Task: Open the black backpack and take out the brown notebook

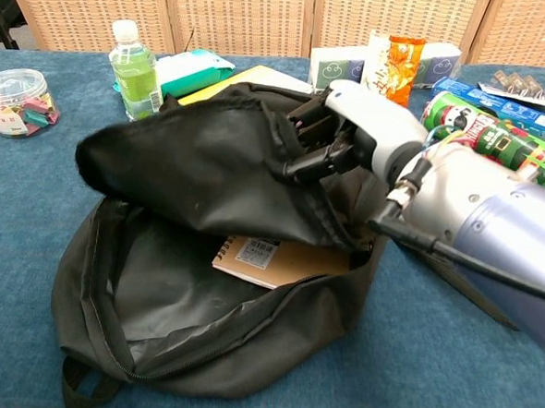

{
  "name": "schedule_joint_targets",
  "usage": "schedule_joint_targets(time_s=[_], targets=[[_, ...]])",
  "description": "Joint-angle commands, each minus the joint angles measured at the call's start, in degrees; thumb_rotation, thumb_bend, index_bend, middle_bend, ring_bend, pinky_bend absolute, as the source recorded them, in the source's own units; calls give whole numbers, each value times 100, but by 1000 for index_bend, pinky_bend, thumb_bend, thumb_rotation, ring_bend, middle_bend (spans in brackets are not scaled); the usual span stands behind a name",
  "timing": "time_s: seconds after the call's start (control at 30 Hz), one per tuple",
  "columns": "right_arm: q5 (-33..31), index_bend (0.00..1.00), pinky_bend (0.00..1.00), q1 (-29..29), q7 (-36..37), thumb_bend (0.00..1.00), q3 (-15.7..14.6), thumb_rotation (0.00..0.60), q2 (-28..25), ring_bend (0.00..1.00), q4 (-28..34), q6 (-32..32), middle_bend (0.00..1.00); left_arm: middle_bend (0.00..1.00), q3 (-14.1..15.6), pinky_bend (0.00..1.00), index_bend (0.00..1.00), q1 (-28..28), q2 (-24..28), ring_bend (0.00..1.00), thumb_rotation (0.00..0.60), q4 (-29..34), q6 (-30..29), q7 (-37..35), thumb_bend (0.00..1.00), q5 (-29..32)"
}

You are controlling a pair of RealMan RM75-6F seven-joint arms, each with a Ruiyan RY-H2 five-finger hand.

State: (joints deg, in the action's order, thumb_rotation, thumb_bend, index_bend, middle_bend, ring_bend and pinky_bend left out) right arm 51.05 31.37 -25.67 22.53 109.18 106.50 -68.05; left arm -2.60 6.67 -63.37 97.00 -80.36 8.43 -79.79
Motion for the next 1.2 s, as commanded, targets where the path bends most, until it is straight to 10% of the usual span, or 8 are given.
schedule_joint_targets(time_s=[0.03,0.43,0.87,1.2], targets=[[-50,710,394,64,218,543,139,600,-160,507,-142,149,670,0,10,0,0,9,-22,0,600,1,18,41,0,1],[186,710,394,184,978,543,390,600,-608,507,-529,348,670,0,74,0,0,77,-158,0,600,-126,70,33,0,-187],[-209,711,394,424,1453,543,645,600,-935,506,-583,603,670,0,344,5,7,871,-843,0,600,-946,375,-1261,0,-1894],[-780,711,394,547,1629,569,705,600,-1144,507,-512,620,670,0,434,69,148,1988,-2359,0,600,-1861,1079,-2393,0,-2638]])
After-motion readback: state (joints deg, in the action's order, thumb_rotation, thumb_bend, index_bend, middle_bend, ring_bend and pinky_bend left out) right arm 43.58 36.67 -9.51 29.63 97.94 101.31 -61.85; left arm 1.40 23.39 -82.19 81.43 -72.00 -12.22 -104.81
